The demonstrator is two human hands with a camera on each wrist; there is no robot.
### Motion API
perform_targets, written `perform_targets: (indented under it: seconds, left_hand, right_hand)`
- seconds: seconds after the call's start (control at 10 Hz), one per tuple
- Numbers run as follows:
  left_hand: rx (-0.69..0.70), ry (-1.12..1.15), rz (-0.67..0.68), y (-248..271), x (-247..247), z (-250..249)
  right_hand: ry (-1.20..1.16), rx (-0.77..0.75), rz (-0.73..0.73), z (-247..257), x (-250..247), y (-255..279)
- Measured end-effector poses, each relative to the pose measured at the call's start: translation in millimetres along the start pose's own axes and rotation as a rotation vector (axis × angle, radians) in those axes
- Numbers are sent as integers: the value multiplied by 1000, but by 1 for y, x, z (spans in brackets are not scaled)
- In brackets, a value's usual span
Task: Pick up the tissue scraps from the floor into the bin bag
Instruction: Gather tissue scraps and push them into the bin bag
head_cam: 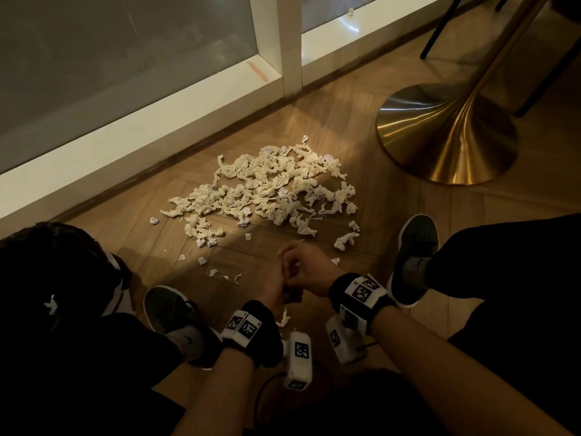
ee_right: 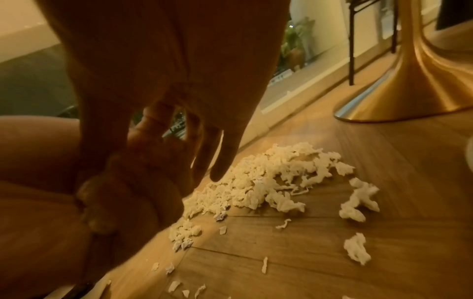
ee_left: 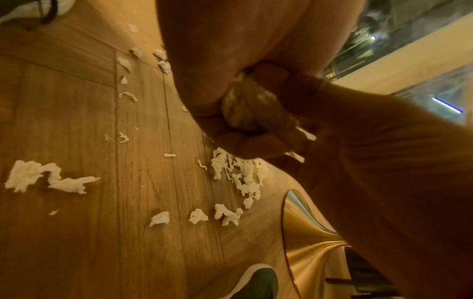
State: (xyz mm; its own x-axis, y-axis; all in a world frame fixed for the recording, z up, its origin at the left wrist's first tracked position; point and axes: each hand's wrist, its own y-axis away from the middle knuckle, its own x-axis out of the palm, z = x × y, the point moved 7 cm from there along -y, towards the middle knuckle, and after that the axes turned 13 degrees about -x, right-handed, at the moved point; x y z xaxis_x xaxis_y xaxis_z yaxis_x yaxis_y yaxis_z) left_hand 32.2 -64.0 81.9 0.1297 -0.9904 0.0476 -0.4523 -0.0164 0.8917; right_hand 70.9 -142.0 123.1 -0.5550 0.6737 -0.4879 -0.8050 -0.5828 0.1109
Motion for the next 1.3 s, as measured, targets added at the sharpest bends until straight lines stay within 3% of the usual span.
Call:
perform_targets:
  seconds: [0.2, 0.3, 0.4, 0.5, 0.7, 0.9, 1.0, 1.3]
  left_hand:
    - [-4, -10, 24, -2, -4, -1]
    - [37, -230, -35, 0, -5, -4]
    - [70, -258, -56, 2, -7, -9]
    - [157, -338, -115, 0, -14, -22]
    - [-51, 14, -60, -1, -28, -13]
    - [-157, 173, 49, -11, -36, -8]
    - [-175, 228, -2, -16, -41, -5]
    - [-261, 298, 147, -3, -14, 6]
  right_hand:
    - [-43, 127, -86, -14, -1, 4]
    - [-71, 176, -28, -21, 4, 5]
    - [99, 166, 76, -13, 0, 4]
    - [155, 70, 88, 4, -4, -2]
    - [283, -143, 126, 32, 5, -4]
    - [360, -198, 159, 34, 6, 1]
    - [392, -184, 137, 29, 16, 2]
    - [413, -68, 13, 17, 15, -1]
